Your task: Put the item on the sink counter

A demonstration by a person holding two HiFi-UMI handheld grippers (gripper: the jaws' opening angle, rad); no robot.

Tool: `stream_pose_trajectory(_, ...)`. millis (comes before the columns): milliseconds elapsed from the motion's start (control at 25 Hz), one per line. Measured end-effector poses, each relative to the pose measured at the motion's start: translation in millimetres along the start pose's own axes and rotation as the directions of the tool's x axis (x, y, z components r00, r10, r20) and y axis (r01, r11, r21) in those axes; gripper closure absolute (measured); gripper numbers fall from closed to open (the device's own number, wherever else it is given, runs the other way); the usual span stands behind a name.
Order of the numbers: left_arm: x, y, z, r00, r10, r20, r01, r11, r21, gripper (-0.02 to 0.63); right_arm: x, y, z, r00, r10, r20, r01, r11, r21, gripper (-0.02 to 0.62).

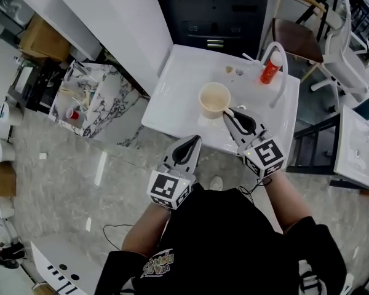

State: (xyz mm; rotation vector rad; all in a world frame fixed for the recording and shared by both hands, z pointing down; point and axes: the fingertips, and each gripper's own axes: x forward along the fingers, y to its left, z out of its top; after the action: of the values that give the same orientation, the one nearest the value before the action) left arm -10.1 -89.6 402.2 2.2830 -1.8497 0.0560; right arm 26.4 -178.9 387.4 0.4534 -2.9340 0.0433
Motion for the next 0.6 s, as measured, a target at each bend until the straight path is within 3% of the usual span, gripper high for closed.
stream_pose_trajectory(600, 47, 53, 4, 0.996, -0.087, -0.012, 0.087, 0.996, 0.017, 0.589, 63, -37, -11, 0.996, -0.084, -0.013, 0.084, 0.996, 0.043, 0.503)
